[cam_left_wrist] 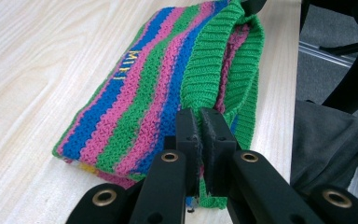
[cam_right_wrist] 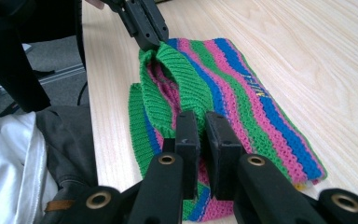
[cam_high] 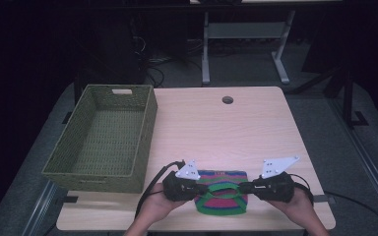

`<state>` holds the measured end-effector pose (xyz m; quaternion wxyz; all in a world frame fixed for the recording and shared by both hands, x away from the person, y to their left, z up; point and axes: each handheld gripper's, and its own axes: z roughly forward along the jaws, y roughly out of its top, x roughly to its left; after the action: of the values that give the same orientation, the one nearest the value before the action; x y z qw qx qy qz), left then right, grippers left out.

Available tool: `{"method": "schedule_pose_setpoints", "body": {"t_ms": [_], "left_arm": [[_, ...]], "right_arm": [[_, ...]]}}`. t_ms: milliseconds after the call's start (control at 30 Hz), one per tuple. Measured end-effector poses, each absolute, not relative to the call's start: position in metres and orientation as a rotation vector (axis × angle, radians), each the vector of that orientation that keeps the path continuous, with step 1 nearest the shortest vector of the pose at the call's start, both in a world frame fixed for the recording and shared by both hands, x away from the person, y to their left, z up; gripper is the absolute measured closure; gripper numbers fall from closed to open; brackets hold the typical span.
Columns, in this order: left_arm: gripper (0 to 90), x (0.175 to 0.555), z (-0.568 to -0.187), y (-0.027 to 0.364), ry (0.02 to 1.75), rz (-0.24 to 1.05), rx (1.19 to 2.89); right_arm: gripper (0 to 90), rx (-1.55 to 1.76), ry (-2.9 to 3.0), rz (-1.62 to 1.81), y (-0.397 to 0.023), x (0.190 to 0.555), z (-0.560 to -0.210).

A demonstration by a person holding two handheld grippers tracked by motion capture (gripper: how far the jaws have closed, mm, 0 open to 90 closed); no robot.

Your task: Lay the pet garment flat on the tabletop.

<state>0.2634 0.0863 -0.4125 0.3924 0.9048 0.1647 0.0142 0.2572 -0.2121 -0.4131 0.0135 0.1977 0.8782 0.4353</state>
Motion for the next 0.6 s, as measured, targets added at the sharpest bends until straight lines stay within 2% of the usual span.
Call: {"method": "schedule_pose_setpoints", "body": {"t_ms": [600], "left_arm": [[86.4,0.277,-0.398,0.086,0.447,0.055,2.278]], "right_arm": [[83.5,0.616,2.757,1.353,-0.212,0.278,-0.395]]}}
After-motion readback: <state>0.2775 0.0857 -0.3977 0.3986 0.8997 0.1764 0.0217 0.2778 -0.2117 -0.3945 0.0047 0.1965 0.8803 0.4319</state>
